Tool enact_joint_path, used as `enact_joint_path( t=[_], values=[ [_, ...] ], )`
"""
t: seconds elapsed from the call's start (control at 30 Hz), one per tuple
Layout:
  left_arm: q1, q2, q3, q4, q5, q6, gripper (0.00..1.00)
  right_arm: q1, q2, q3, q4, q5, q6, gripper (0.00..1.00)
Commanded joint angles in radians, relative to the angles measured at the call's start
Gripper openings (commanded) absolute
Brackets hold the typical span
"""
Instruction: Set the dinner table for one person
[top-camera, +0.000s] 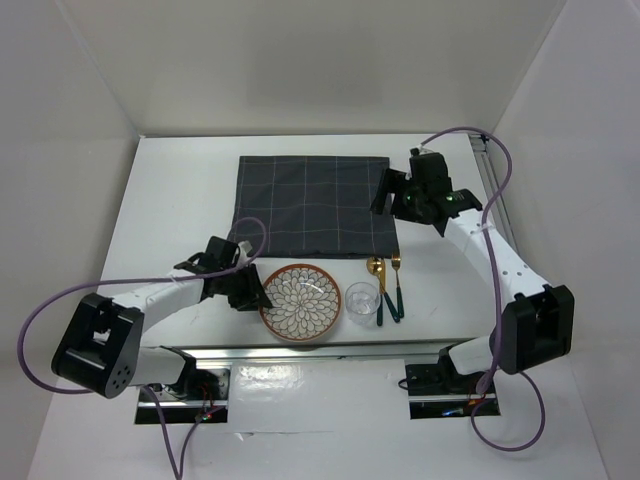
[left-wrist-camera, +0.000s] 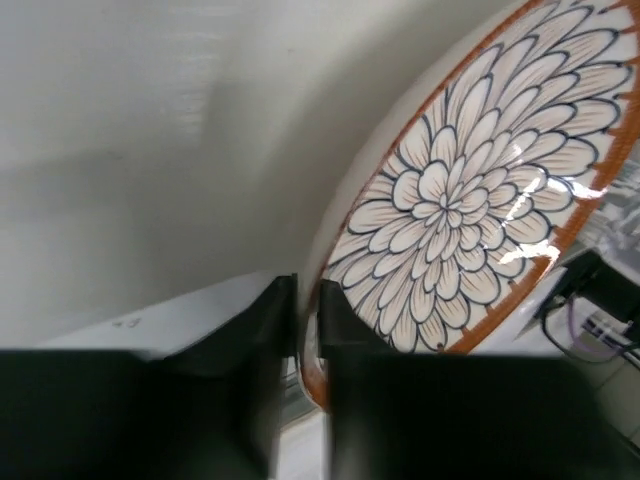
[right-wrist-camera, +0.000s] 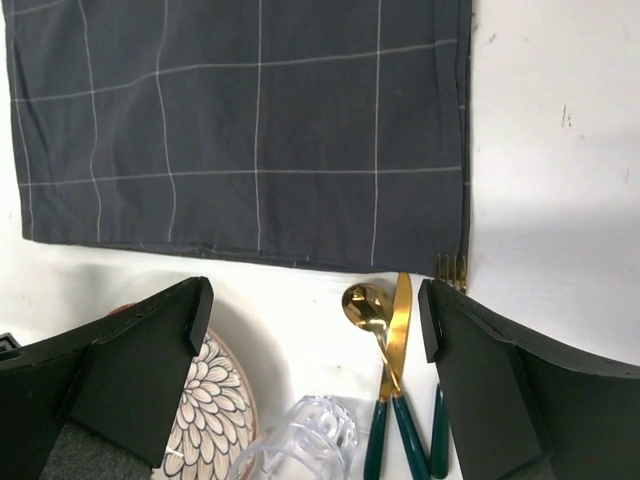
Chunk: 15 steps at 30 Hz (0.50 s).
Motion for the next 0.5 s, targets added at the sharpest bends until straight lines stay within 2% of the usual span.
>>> enact_joint_path(
  t=[0.0,0.07,0.1,0.37,0.47],
  values=[
    [-0.008,0.006,0.026,0.02,0.025,0.012,0.22,0.007,-0.048,-0.016,-0.03,0.015,-0.007,0.97],
    [-0.008,0.006,0.057,-0.02,0.025,0.047,0.04,0.007,-0.06,-0.026,-0.03,0.026,0.002,0.97],
    [-0.008,0.006,0.091,-0.062,0.025,0.056,0.0,0.007,-0.06,-0.026,-0.03,0.026,0.002,0.97],
    [0.002,-0.172,0.27,-0.204,0.059,0.089,0.0,0.007,-0.071,-0.026,-0.048,0.045,0.002,0.97],
    [0.044,-0.15,0.432,-0.308,0.045,0.076,0.0,0.007,-0.071,-0.016,-0.048,0.045,0.002,0.97]
  ],
)
